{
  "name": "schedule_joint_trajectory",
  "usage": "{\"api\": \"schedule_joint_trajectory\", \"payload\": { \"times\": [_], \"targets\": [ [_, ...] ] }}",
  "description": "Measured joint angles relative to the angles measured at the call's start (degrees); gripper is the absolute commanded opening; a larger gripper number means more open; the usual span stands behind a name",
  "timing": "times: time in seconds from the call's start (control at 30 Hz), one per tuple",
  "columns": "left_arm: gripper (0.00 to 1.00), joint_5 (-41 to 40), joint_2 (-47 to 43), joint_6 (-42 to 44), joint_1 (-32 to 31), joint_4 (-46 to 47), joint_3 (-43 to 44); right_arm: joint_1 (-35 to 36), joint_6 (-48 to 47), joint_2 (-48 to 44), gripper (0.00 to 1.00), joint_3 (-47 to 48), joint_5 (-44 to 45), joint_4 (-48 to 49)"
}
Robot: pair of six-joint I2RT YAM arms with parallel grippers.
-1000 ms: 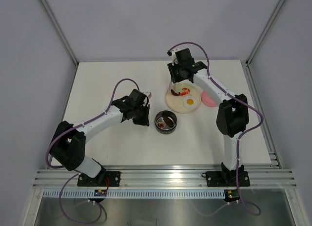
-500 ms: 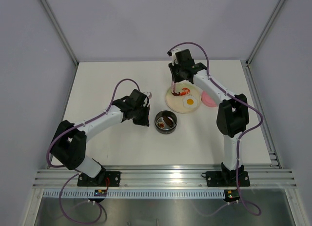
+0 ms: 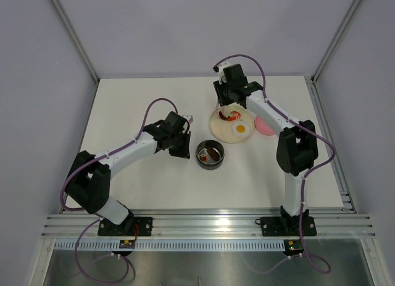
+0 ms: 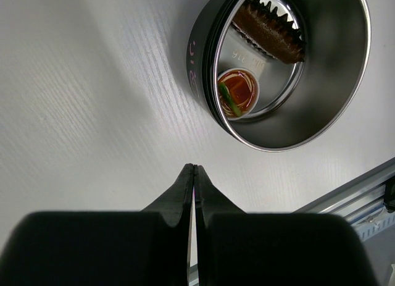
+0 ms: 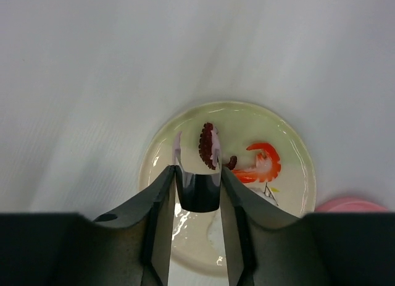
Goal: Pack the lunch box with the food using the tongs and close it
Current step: Pick up the fake food from the plate.
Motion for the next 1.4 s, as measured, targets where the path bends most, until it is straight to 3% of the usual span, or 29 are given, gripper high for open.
{"api": "schedule_joint_trajectory", "payload": {
  "times": [0.63, 1.03, 1.4],
  "targets": [
    [0.00, 0.0, 0.0, 0.1, 0.0, -0.1, 0.0, 0.0, -0.2, 0.4, 0.43, -1.2, 1.0, -0.9],
    [0.00, 0.0, 0.0, 0.1, 0.0, -0.1, 0.0, 0.0, -0.7, 2.0, 0.07, -0.7, 1.0, 1.4],
    [0.00, -0.1, 0.0, 0.1, 0.0, -0.2, 0.0, 0.0, 1.4, -4.9, 0.02, -3.8, -1.0, -1.3]
  ]
}}
